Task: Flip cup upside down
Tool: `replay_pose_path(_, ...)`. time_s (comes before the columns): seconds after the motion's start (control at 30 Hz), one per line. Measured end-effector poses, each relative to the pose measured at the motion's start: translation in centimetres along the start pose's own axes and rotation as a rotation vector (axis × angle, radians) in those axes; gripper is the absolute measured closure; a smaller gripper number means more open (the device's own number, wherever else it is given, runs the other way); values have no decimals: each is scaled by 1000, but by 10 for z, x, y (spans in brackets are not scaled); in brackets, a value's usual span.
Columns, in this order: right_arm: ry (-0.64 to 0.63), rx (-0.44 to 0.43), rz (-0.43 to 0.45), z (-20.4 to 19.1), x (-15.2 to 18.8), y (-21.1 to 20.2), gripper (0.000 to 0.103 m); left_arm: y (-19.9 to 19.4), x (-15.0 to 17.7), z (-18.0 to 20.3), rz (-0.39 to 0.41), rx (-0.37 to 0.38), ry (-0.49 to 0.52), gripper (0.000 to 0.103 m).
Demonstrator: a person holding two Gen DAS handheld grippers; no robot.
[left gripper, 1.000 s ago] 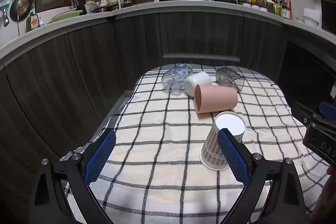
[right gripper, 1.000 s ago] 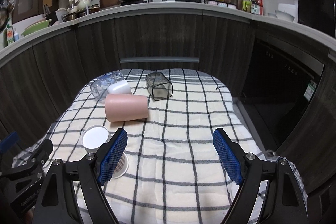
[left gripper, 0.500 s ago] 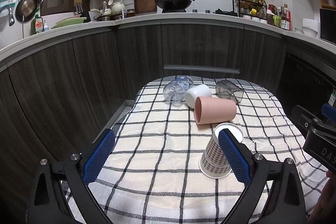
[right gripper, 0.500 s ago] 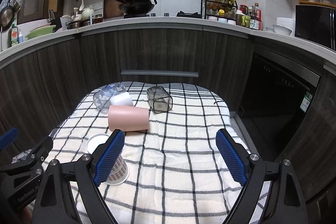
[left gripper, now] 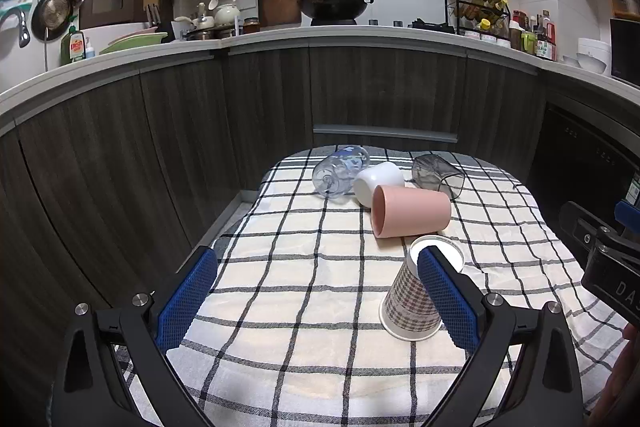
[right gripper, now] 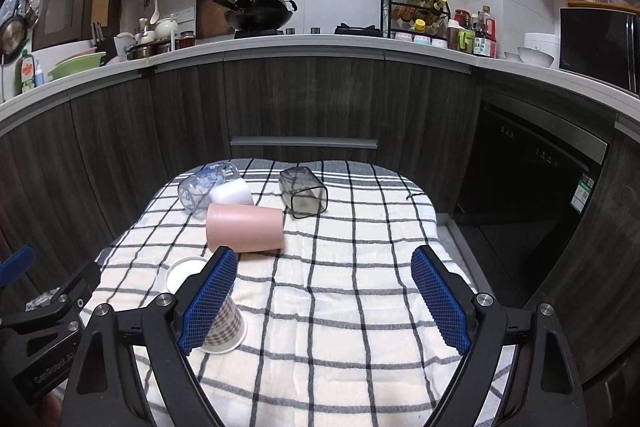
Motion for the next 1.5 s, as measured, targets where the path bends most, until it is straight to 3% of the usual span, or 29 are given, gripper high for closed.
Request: replay_pose_path(1.5, 17, 4, -14, 1, 2, 2, 14, 0, 0, 1, 0, -4, 9, 1)
Point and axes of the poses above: each gripper's, at about its wrist camera, not at the fingertips, and y roughly the way its jaws point, z to its right, x to its underside, the point moved 10 cm from there along y, roughly the way its jaws point, and after that the axes turned 1 degree about x, right-handed, at the moved point
